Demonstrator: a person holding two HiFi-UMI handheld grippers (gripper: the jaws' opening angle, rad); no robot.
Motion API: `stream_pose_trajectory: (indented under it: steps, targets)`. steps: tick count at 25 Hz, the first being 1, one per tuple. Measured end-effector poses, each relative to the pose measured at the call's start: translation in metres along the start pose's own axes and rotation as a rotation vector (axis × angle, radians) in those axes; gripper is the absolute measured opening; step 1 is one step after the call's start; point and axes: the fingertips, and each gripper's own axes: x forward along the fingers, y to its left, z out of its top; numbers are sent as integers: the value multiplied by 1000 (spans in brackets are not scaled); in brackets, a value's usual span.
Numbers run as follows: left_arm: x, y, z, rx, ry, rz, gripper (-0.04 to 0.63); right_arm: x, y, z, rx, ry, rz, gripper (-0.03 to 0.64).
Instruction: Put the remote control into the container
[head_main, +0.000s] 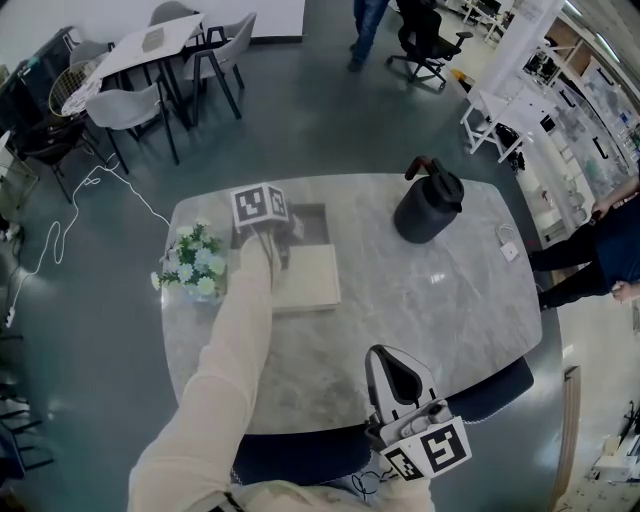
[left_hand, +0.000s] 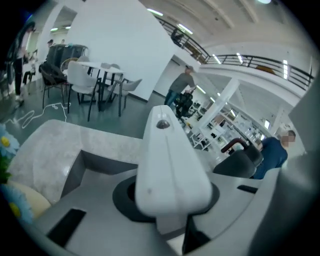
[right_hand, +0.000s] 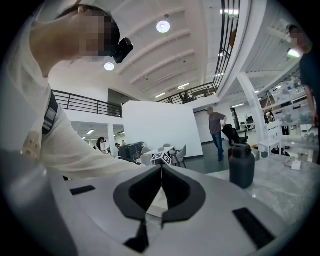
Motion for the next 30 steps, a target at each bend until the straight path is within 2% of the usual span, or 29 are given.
stream_pose_trajectory:
  steps: [2,4,7,10,17,19,20,24,25,27,30]
  targets:
    - [2,1,-3,58,26,26,103,0,-1,0,1,0,-1,17]
    - [4,0,-4,75,34,26,103,0,-2,0,4,1,-2,17]
    - [7,-4,-6,85,55,-6,103,0,-4,-1,6,4,-6,17]
    - [10,-11,-9,133,90,-34,103,0,-4,-1,4,6,-4,17]
    - [11,-20,-9,385,159,-9,105,1,-4,-2,2,5,-1,17]
    - [11,-21,-7,423,163,-3,106,2,-4,-2,1,6,0,17]
    - [11,-21,-5,398,154,-8,107,2,-4,-2,1,6,0,17]
    - [11,-18,-10,127,112,-91,106,1,-4,-3,4,6,1,17]
    - [11,-17,-12,103,110,-101,104,1,-5,-4,4,7,1,17]
    - [11,-19,-12,130,106,-107,106,1,-5,-5,4,8,-1,17]
    - [10,-25,-11,252,123,-99,106,1,-6,-4,4,10,-3,17]
